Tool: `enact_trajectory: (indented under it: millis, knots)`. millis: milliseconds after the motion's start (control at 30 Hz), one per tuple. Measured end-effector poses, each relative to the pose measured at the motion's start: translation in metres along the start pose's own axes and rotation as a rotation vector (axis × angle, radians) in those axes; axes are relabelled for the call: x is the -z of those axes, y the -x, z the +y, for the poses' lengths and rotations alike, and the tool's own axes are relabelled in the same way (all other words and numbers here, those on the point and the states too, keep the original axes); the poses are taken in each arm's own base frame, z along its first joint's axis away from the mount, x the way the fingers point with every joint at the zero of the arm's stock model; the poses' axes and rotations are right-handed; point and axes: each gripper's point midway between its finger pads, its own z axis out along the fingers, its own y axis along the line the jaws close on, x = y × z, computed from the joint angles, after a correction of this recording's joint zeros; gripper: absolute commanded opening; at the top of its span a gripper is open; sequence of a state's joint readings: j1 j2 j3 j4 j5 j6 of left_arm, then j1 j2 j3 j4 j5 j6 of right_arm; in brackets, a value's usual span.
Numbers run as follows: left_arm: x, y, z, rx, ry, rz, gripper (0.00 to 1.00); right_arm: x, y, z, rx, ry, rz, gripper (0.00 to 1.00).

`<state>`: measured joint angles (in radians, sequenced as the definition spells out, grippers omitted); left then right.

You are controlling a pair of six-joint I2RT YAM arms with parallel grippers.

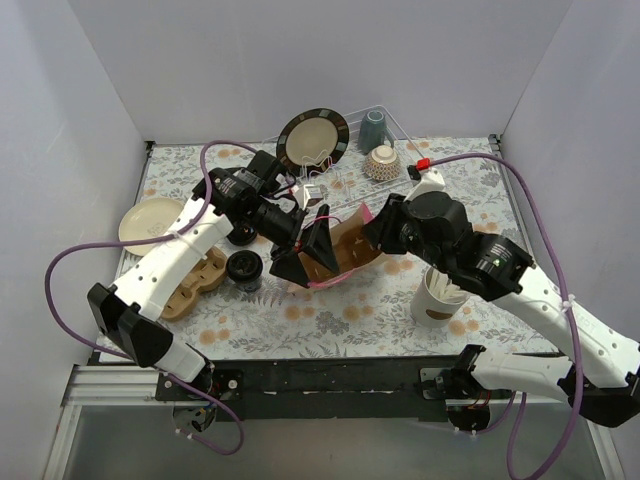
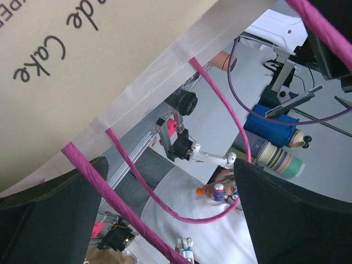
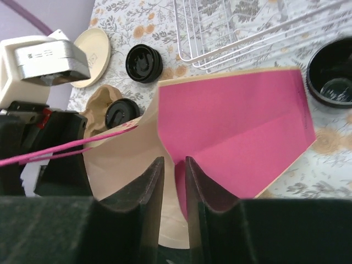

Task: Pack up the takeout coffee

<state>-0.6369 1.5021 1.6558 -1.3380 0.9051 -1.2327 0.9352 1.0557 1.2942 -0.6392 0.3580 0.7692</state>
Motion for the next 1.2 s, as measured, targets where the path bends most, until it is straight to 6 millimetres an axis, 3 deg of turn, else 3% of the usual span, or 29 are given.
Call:
enact_trajectory:
  millis: [200, 300, 433, 567, 700, 967, 1067, 1200]
  knots:
    - [-0.005, 0.013, 0.002, 0.005, 0.02, -0.004, 0.98, 0.027, 0.022, 0.007, 0.178, 0.1, -0.087, 0.49]
    - [-0.006, 0.019, 0.003, 0.003, 0.03, -0.013, 0.98, 0.044, 0.04, 0.027, 0.307, 0.226, -0.167, 0.49]
    - [-0.006, 0.021, 0.007, 0.004, 0.055, -0.029, 0.98, 0.045, 0.05, 0.048, 0.501, 0.341, -0.228, 0.51]
    - [-0.006, 0.024, 0.012, 0.003, 0.085, -0.051, 0.98, 0.027, 0.047, 0.06, 0.651, 0.434, -0.223, 0.55]
    - [-0.005, 0.026, 0.016, -0.003, 0.113, -0.076, 0.98, 0.004, 0.034, 0.055, 0.732, 0.491, -0.176, 0.57]
    - [-0.003, 0.028, 0.024, -0.006, 0.157, -0.11, 0.98, 0.009, 0.019, 0.064, 0.883, 0.67, -0.158, 0.52]
    - [-0.003, 0.029, 0.025, -0.007, 0.162, -0.114, 0.98, 0.007, 0.011, 0.068, 0.92, 0.724, -0.141, 0.49]
    - [-0.003, 0.029, 0.026, -0.007, 0.167, -0.117, 0.98, 0.0, 0.007, 0.068, 0.945, 0.735, -0.129, 0.34]
